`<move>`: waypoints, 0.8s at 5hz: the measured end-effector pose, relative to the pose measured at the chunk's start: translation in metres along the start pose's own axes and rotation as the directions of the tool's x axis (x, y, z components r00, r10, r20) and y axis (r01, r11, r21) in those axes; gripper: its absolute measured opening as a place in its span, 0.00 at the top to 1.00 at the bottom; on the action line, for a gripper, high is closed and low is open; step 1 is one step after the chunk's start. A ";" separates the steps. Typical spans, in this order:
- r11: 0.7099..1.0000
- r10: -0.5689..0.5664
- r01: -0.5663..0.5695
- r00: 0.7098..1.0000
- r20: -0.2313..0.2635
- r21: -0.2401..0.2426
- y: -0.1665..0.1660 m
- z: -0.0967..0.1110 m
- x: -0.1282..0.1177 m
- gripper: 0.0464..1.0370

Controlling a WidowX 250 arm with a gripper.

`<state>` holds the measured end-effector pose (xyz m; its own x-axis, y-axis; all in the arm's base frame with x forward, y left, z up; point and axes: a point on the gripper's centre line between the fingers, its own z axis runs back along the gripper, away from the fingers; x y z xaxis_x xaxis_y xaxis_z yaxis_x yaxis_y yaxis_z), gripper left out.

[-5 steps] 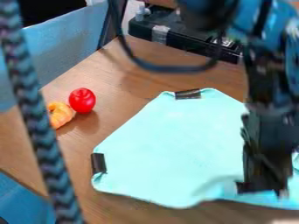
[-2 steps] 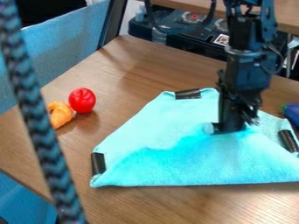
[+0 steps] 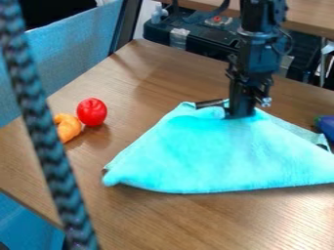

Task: Fold the cloth from bottom right to top left

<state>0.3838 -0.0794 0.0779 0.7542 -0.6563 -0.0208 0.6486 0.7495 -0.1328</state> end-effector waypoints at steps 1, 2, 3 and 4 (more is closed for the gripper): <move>1.000 0.028 -0.028 1.000 -0.009 0.001 0.023 0.000 0.002 0.99; 0.999 0.041 -0.041 0.999 0.012 0.014 0.035 0.004 0.007 0.99; 0.998 0.033 -0.034 0.999 0.022 0.044 0.046 0.008 0.010 0.99; 0.996 0.021 -0.024 0.999 0.034 0.090 0.065 0.010 0.003 0.99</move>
<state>0.4293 -0.0322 0.0794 0.7709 -0.6369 0.0106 0.6367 0.7699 -0.0428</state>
